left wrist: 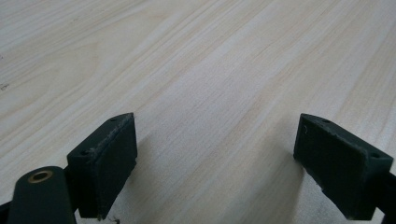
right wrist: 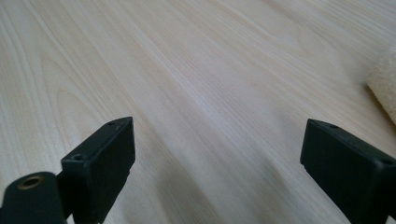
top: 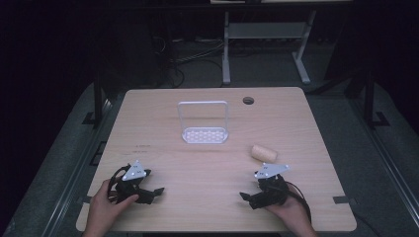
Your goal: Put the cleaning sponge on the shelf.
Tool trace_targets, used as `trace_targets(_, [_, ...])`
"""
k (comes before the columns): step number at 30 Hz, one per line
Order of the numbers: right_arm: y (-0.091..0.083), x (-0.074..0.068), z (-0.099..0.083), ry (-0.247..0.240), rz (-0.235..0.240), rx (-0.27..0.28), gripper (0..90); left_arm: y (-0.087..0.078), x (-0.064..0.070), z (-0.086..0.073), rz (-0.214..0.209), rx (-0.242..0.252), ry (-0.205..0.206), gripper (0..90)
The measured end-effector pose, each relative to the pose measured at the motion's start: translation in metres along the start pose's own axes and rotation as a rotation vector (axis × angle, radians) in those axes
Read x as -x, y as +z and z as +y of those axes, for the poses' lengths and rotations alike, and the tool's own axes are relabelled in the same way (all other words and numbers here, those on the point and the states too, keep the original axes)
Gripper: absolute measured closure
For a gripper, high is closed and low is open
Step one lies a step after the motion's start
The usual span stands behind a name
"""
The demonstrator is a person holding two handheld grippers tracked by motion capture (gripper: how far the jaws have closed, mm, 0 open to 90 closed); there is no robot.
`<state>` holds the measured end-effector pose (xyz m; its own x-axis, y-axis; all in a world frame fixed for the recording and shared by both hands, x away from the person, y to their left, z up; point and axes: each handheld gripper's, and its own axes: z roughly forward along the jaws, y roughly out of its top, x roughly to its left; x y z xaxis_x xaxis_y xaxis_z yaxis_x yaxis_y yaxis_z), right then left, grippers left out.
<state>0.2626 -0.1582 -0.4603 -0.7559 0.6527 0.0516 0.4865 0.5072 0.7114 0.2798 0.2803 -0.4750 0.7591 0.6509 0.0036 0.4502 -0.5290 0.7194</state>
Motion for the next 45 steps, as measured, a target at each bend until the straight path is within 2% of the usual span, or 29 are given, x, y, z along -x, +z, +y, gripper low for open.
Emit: trace_targets(45, [-0.033,0.048,-0.018,0.075,-0.113,0.010,10.0,0.000,0.000,0.000,0.000,0.000,-0.001,12.9])
